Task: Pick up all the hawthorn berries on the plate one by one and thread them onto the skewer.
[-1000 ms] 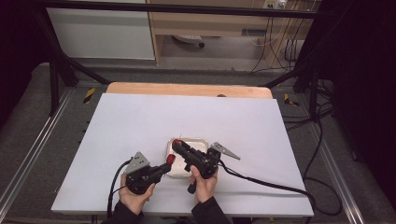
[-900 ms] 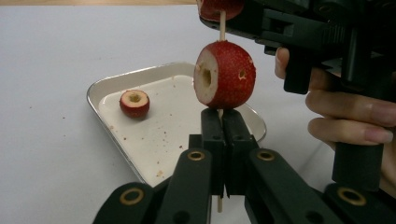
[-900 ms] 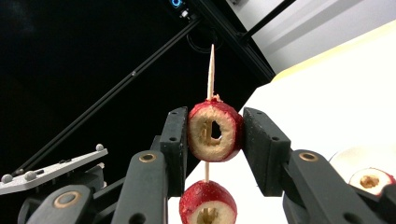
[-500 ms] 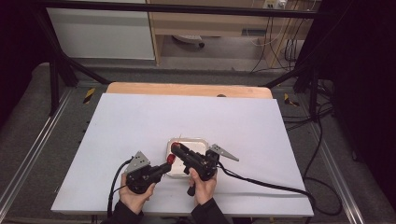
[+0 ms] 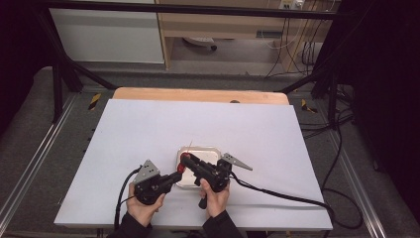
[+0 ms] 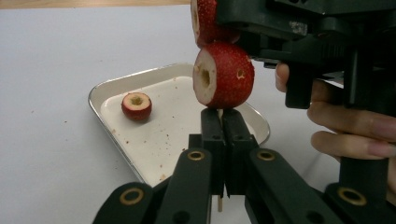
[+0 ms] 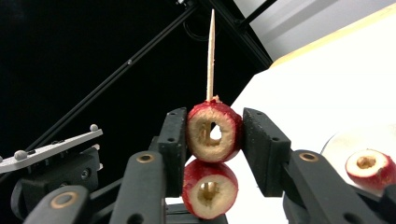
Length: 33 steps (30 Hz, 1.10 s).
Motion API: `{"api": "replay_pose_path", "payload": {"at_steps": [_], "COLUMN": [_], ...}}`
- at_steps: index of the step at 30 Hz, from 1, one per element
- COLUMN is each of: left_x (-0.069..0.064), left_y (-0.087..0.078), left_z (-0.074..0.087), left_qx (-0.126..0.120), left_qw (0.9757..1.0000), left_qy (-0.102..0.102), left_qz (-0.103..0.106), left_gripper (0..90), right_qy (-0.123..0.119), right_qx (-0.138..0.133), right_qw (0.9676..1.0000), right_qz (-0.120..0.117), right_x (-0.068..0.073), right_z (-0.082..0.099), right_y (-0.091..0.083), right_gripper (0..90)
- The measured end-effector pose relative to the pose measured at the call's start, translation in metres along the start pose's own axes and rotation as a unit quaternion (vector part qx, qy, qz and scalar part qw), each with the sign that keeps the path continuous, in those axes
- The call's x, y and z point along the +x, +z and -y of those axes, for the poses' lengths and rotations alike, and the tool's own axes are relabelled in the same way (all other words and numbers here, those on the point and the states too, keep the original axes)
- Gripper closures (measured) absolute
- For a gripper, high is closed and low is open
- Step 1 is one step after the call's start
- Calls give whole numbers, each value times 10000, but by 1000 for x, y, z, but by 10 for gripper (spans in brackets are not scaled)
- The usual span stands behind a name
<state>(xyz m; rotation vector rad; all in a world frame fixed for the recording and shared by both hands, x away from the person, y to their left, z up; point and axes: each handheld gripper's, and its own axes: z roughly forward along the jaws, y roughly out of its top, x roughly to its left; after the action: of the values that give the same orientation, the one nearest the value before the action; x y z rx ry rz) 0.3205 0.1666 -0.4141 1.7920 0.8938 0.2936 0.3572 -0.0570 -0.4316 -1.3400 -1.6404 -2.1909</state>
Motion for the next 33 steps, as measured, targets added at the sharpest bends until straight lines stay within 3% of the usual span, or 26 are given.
{"api": "replay_pose_path", "payload": {"at_steps": [3, 8, 13, 16, 21, 23, 28, 30, 33], "left_x": [3, 12, 24, 30, 41, 46, 57, 60, 66], "left_y": [-2, -10, -16, -21, -29, -31, -36, -37, -40], "left_z": [1, 2, 3, 5, 7, 9, 12, 13, 15], "left_qx": [-26, 6, 191, 302, 414, 463, 526, 537, 574], "left_qw": [10000, 9999, 9995, 9990, 9983, 9980, 9976, 9976, 9974], "left_qy": [20, 144, 227, 271, 305, 296, 288, 265, 232], "left_qz": [20, -37, -125, -212, -273, -297, -349, -354, -382], "left_gripper": [887, 885, 884, 883, 881, 881, 881, 881, 881], "right_qy": [-189, -724, -1381, -1665, -1860, -1982, -2328, -2358, -2418], "right_qx": [94, 203, 701, 1161, 1873, 2137, 2813, 2998, 3290], "right_qw": [9997, 9965, 9842, 9731, 9550, 9448, 9155, 9085, 8954], "right_qz": [135, 351, 855, 1090, 1350, 1496, 1689, 1709, 1774], "right_x": [0, 1, -4, -8, -16, -17, -16, -17, -19], "right_z": [-1, -16, -35, -41, -49, -52, -60, -62, -65], "right_y": [-1, -10, -19, -20, -19, -15, 3, 13, 27], "right_gripper": [462, 314, 176, 121, 89, 87, 84, 86, 95]}}
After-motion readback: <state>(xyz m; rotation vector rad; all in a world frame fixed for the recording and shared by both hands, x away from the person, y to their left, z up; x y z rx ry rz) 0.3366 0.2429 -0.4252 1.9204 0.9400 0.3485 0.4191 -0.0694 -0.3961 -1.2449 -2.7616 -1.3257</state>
